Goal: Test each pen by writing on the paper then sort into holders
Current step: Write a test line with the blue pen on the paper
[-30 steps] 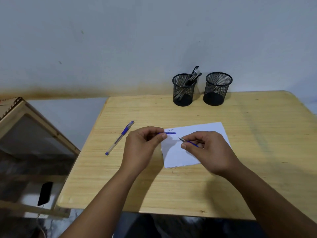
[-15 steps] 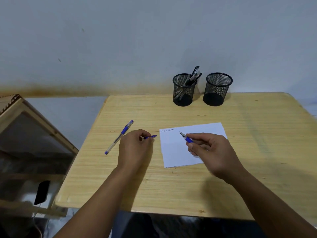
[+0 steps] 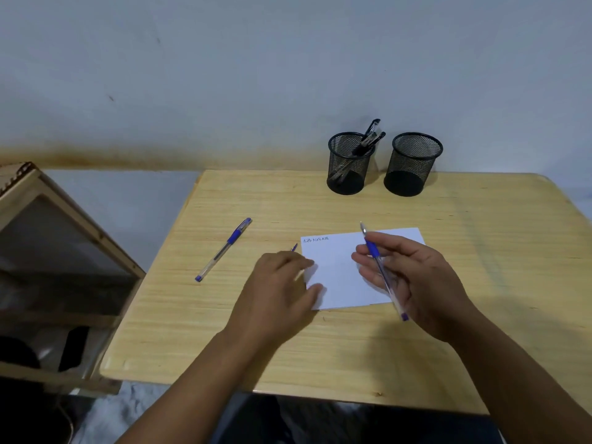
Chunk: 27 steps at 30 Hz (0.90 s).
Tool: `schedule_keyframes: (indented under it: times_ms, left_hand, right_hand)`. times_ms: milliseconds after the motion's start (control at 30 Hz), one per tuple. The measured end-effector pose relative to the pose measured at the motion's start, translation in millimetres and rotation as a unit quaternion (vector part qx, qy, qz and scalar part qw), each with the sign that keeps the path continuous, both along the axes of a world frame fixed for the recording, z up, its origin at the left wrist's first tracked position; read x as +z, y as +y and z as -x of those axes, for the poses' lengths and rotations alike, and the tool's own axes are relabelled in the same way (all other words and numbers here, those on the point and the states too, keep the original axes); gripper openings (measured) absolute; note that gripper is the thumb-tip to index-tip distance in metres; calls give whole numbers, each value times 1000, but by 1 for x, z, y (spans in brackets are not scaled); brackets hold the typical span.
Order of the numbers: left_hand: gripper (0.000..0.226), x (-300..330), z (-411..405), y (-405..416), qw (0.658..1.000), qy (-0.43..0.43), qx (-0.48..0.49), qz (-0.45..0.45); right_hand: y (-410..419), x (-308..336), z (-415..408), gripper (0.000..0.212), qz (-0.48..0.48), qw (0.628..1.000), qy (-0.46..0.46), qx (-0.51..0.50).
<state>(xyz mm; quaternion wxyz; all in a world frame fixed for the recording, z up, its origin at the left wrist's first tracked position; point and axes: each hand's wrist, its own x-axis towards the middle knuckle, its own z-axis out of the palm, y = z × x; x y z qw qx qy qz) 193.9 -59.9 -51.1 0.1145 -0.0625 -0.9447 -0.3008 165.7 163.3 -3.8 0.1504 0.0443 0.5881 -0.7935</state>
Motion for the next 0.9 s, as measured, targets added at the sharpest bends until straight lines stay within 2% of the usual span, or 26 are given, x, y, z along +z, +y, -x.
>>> schedule_keyframes:
  times_ms: [100,233,400,600,900]
  left_hand:
    - [57,-7,-4,2,999,-24,-30,34]
    - [61,-12,-2,1,997,-28,-43,57]
    - [58,-18,-1,1,996,-23,-47,69]
    - [57,-19,-2,1,995,-24,-49,82]
    - [56,-22,2,2,996,-31,-37,74]
  right_hand:
    - [1,-1,2,44,18,999,24,-22]
    - [-8,-4,9,34,-120,985,89,-90]
    - [-25,-12,28,15,-167,962,154,-150]
    - [-40,-29,58,16,-174,966,139,-133]
    - [-44,-53,71,10,-274,933,193,-128]
